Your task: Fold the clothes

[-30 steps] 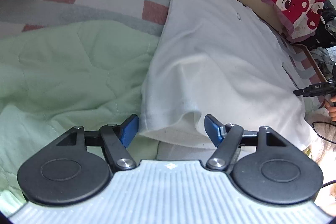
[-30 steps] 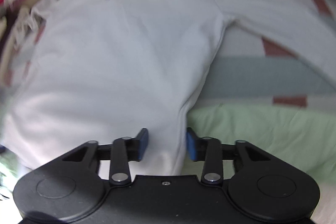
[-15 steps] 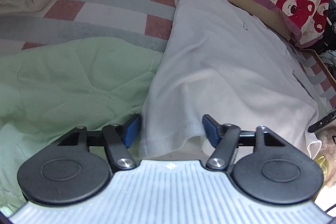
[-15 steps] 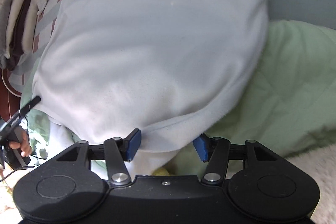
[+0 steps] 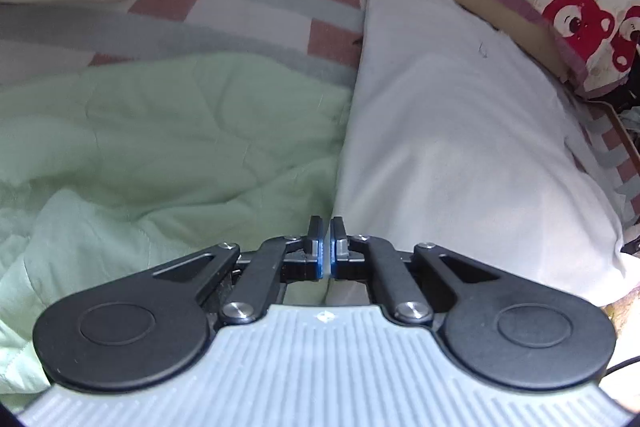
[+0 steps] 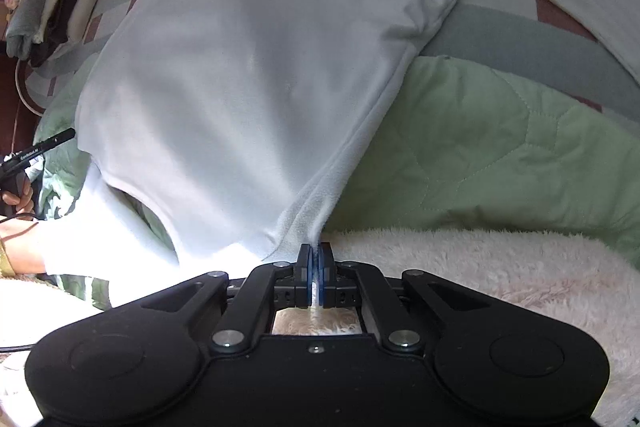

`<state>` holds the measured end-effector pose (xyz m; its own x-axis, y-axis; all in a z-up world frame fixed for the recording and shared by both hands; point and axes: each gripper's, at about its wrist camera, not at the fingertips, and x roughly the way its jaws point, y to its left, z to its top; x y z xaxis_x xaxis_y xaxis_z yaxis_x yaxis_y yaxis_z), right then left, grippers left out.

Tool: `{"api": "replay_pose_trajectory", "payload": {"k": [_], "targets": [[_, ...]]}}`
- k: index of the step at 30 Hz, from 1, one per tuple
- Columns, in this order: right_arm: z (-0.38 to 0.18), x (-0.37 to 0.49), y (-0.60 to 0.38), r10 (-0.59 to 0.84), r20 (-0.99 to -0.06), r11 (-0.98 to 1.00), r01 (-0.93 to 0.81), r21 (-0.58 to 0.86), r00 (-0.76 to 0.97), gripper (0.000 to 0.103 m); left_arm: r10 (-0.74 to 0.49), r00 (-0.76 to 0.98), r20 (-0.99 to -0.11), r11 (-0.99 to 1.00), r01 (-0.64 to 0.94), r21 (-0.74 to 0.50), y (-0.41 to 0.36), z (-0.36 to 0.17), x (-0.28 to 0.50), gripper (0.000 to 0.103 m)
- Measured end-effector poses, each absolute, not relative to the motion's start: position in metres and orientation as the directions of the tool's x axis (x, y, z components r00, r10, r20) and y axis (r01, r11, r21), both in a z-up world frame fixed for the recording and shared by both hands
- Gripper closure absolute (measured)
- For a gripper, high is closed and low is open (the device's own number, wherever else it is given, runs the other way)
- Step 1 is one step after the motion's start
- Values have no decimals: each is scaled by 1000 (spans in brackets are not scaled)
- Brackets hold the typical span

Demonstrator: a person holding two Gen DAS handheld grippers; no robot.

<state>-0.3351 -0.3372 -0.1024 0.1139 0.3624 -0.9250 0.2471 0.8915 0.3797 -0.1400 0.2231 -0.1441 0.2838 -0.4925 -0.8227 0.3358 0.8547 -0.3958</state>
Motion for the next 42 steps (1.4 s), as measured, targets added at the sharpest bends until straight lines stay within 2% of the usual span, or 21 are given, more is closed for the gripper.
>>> {"api": "replay_pose_trajectory", "payload": {"k": [2,4,5,6,8,11,12,16,17,18,19,20,21,22,24,27,29,32,34,40,42], "targets": [[-95,-328,-330,302,-947,921,221,319,109,95,-531,270,-803,838,307,-451,227,-145,-141,94],[-85,-323,-320,209,-973,964,145,222,99,86,-559,290,-777,825,293,-484,228,-141,-144,80],[-80,-320,-315,166,-980,978,107,177,109,76,-562,292,-774,823,285,-491,226,-143,-142,63],[-75,-318,-313,145,-982,984,86,156,125,68,-562,289,-775,824,275,-495,225,-146,-139,52],[-70,-313,-315,198,-969,970,117,215,147,62,-563,285,-776,824,257,-504,222,-152,-134,52],[-79,-314,-324,348,-924,886,266,380,159,55,-564,278,-777,825,229,-517,217,-162,-126,49],[-84,-316,-324,371,-915,863,304,402,157,49,-565,276,-778,825,220,-521,215,-165,-123,48],[-106,-323,-313,397,-910,848,333,413,117,40,-563,270,-781,826,197,-527,210,-172,-114,47],[-111,-324,-308,398,-911,850,330,411,109,38,-558,271,-784,829,209,-518,210,-166,-115,52],[-115,-324,-303,399,-912,852,326,409,101,38,-554,272,-787,832,220,-509,210,-160,-115,78],[-120,-325,-297,399,-912,854,323,407,93,38,-549,274,-789,834,232,-500,210,-154,-115,93],[-123,-327,-297,417,-903,849,310,429,108,46,-545,275,-792,837,243,-491,211,-148,-115,96],[-125,-329,-296,436,-891,841,295,453,124,88,-540,277,-795,839,255,-482,211,-142,-115,98],[-122,-329,-296,485,-863,818,276,505,141,93,-536,279,-797,840,266,-472,211,-136,-115,99],[-100,-333,-299,558,-809,775,233,588,185,93,-527,282,-802,844,288,-453,211,-124,-116,99],[-67,-346,-313,584,-787,754,226,616,199,95,-513,288,-809,847,321,-423,212,-106,-116,99],[-63,-356,-318,552,-817,781,237,577,168,95,-460,278,-843,867,344,-359,212,-102,-114,100],[-92,-362,-299,526,-844,809,244,535,106,96,-439,232,-868,878,317,-359,212,-120,-111,100],[-109,-364,-282,533,-843,809,246,534,75,96,-393,227,-891,891,333,-308,206,-132,-113,100],[-95,-363,-237,410,-912,912,35,409,-24,95,-338,214,-916,887,399,-234,201,-132,-118,98],[-85,-362,-224,348,-936,935,-58,350,-47,89,-328,225,-917,883,419,-213,200,-125,-116,95]]}}
